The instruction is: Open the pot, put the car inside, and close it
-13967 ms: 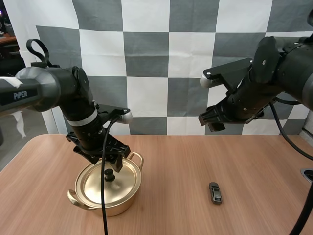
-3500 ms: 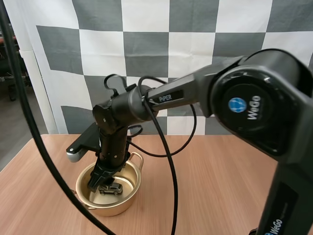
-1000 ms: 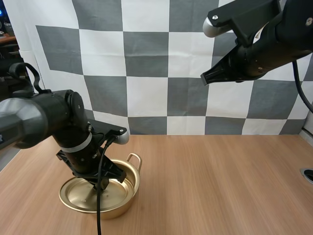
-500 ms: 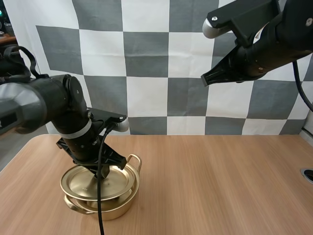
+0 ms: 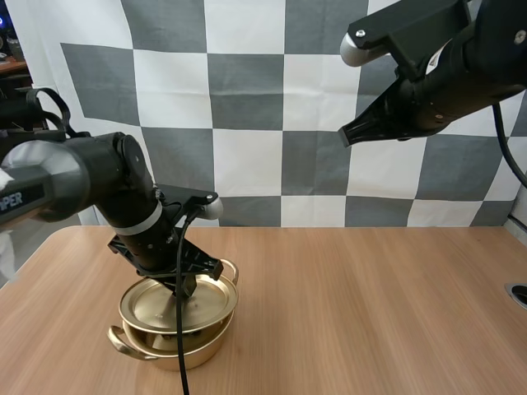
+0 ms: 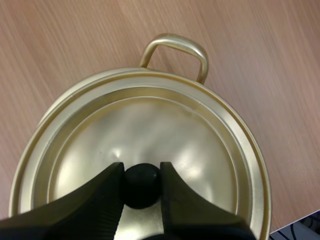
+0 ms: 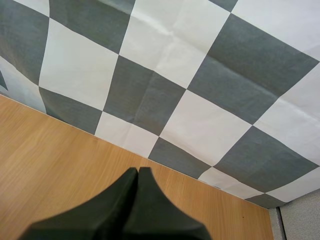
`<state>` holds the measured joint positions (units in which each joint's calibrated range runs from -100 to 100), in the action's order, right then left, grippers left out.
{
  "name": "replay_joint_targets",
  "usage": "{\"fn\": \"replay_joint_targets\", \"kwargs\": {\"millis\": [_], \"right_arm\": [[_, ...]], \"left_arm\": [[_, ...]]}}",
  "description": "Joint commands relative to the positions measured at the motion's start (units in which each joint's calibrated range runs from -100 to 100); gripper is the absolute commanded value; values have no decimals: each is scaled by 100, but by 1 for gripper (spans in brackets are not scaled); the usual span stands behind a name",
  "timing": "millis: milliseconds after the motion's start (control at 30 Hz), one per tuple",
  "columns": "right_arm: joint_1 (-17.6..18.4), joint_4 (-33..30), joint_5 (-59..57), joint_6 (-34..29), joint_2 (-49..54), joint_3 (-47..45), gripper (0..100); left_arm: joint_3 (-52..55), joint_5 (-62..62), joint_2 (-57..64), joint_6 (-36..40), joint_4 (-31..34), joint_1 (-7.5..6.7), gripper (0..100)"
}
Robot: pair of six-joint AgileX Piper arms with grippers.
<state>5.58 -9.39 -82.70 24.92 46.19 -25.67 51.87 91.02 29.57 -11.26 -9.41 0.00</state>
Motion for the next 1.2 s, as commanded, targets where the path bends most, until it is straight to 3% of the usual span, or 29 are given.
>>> {"fn": "replay_joint_targets", "kwargs": {"millis": [0,1167], "right_arm": [[-5,6,-6,15,2,-6,0],[-5,6,-134,97,2,-6,0]], "left_arm": [[8,-142,-14,-22,18,0,0],[394,-695,-40,-114,55,0,0]]}}
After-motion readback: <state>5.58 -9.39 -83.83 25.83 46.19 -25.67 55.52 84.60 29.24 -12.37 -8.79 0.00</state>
